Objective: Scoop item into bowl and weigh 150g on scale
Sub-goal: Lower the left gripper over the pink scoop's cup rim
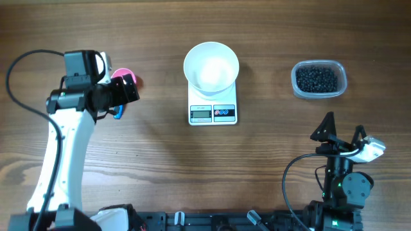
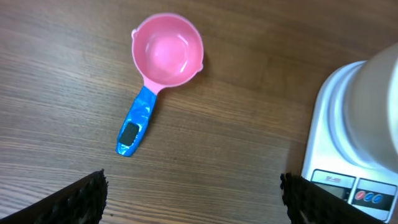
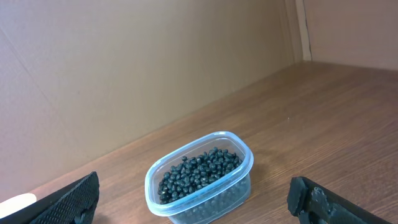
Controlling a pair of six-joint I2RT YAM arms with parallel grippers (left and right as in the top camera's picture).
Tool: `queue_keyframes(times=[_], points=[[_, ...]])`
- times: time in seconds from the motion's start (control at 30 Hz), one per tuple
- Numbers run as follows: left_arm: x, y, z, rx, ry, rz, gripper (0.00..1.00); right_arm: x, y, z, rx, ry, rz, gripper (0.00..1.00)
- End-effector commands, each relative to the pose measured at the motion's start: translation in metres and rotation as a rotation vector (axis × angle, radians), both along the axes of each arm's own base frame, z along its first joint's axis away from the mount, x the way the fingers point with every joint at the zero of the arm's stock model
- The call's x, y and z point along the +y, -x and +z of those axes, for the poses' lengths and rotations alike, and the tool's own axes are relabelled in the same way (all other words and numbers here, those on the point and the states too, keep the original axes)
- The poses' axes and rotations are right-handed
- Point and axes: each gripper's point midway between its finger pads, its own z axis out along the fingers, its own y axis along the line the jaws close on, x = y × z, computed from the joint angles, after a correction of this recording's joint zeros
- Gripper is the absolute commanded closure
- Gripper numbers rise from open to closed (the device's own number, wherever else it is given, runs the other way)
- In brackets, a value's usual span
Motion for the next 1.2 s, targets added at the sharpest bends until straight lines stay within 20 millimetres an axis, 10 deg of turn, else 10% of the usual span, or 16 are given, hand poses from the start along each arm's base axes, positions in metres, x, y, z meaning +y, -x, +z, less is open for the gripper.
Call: queue_keyframes(times=[0.0, 0.4, 0.9, 1.17], points=[[-0.003, -0.007, -0.003, 0.004, 0.007, -0.02, 0.06, 0.002, 0.0, 0.002, -0.01, -0.006, 0.008, 0.0], [-0.004, -0.011, -0.002, -0.014, 0.011, -0.024, 0.05, 0.002, 0.0, 0.001, -0.01, -0.006, 0.008, 0.0], [-0.058, -0.032, 0.014, -0.126, 0.065, -0.178, 0.09, 0.026, -0.005, 0.001, -0.006, -0.007, 0.111, 0.0], [-0.043, -0.019, 0.002, -0.052, -0.001, -0.134, 0.09, 0.026, -0.005, 0.001, -0.006, -0.007, 0.111, 0.0]])
